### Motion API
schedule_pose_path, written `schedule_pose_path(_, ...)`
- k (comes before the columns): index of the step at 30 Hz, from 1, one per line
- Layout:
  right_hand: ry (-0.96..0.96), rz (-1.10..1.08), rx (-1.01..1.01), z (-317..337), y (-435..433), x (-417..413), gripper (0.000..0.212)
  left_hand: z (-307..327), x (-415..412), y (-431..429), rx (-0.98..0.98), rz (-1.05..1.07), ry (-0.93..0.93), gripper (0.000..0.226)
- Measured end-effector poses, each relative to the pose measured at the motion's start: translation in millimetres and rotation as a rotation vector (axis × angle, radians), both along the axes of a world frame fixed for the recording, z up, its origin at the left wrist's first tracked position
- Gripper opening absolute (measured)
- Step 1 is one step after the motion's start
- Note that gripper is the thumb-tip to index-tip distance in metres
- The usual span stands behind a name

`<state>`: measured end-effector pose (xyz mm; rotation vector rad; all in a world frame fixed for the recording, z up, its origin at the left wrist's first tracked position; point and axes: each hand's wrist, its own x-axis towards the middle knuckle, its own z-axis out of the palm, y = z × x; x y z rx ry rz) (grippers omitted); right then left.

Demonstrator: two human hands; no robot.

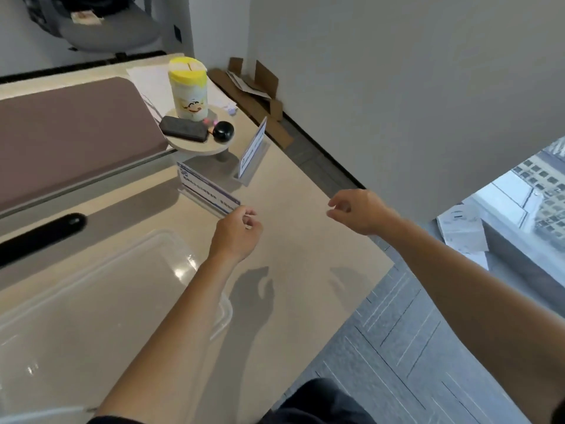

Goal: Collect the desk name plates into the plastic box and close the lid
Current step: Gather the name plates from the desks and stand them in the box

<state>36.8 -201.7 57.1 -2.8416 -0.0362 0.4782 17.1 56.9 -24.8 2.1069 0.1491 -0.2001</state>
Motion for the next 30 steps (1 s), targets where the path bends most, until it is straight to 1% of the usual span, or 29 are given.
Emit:
schedule_pose_path(3, 0.031, 0.038, -0.016, -10.1, 5.3, 43.9, 0.033, -8.6, 16.1, 3.3, -0.049, 0.075, 0.019, 0.024)
schedule_pose_path(8, 0.004, 0.121, 0.003, -27.5, 12.9, 109.1, 0.037, -16.9, 41.9, -4.1, -0.062, 0.152, 0.057, 0.027)
schedule_pose_path(10, 0.032, 0.154, 0.025, -37.6, 11.8, 133.7, 0.038, -17.5, 50.2, -11.5, -0.055, 0.175, 0.071, 0.028)
schedule_pose_path(12, 0.061, 0.204, 0.04, -48.5, 7.6, 158.9, 0.039, -17.2, 58.7, -17.8, -0.001, 0.21, 0.096, 0.027)
schedule_pose_path(15, 0.088, 0.296, 0.09, -62.1, 4.1, 197.0, 0.037, -16.3, 65.0, -25.2, 0.072, 0.356, 0.131, 0.025)
schedule_pose_path(17, 0.097, 0.345, 0.157, -70.1, 3.1, 217.7, 0.034, -14.8, 65.2, -34.6, 0.117, 0.462, 0.144, 0.024)
schedule_pose_path(20, 0.147, 0.41, 0.263, -79.9, 2.0, 232.8, 0.03, -10.2, 63.8, -60.7, 0.11, 0.589, 0.173, 0.025)
schedule_pose_path(22, 0.188, 0.414, 0.329, -79.7, -2.4, 237.7, 0.032, -6.4, 66.4, -80.6, 0.028, 0.687, 0.179, 0.025)
schedule_pose_path(24, 0.231, 0.357, 0.428, -76.6, -11.2, 243.8, 0.031, -1.5, 75.3, -98.4, -0.088, 0.768, 0.16, 0.026)
schedule_pose_path(26, 0.298, 0.181, 0.552, -74.1, -20.1, 254.9, 0.024, -1.6, 93.3, -110.6, -0.268, 0.861, 0.14, 0.025)
schedule_pose_path(28, 0.362, -0.033, 0.662, -73.3, -24.2, 266.3, 0.024, -6.1, 116.8, -121.4, -0.482, 0.95, 0.111, 0.025)
schedule_pose_path(30, 0.384, -0.195, 0.75, -75.8, -23.2, 278.9, 0.025, -10.4, 141.2, -129.6, -0.601, 1.01, 0.087, 0.017)
